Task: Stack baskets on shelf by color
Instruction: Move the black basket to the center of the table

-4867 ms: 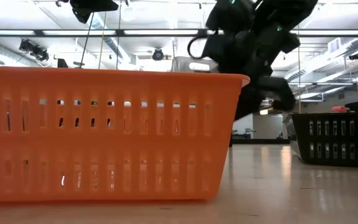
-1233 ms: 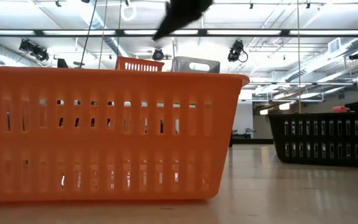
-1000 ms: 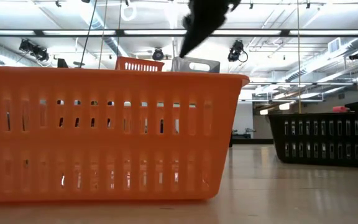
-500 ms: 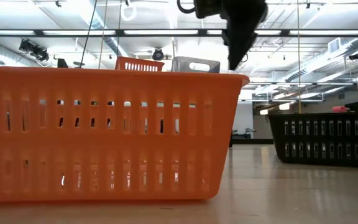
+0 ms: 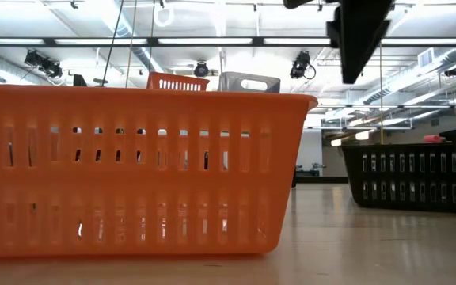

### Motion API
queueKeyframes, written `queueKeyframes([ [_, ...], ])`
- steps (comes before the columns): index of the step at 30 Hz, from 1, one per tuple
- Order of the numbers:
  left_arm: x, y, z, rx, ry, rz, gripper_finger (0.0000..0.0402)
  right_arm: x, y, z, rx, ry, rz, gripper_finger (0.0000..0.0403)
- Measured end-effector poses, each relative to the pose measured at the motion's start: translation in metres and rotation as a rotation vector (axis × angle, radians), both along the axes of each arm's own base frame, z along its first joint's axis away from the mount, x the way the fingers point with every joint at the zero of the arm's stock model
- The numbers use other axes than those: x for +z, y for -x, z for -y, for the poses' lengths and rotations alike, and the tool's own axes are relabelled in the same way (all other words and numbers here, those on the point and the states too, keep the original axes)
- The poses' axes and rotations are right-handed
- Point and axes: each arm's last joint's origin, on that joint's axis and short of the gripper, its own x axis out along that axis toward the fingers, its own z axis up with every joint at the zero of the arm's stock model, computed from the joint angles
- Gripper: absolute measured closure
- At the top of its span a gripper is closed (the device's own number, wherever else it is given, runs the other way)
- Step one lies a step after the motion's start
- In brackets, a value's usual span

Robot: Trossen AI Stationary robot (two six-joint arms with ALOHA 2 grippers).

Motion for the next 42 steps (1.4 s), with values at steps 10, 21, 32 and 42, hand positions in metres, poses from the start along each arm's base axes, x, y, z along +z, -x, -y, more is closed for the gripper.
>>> queueKeyframes([
  [10,0.002,-0.002,-0.006,0.032,0.007,0.021,0.0257,-0.026,0.019,-0.023,-0.123,0.020,-0.036,0.0224],
  [21,0.002,-0.002,-0.006,0.033,0.023,0.025,0.0253,-0.057,0.035,-0.020,-0.078,0.081,-0.119,0.0224],
  [32,0.001,-0.002,-0.006,0.036,0.076,0.021,0.0253,-0.082,0.034,-0.010,0.038,0.091,-0.080,0.0224],
  [42,0.000,-0.001,-0.006,0.037,0.094,0.014,0.0253,-0.086,0.023,0.011,0.157,0.194,-0.033,0.0261],
])
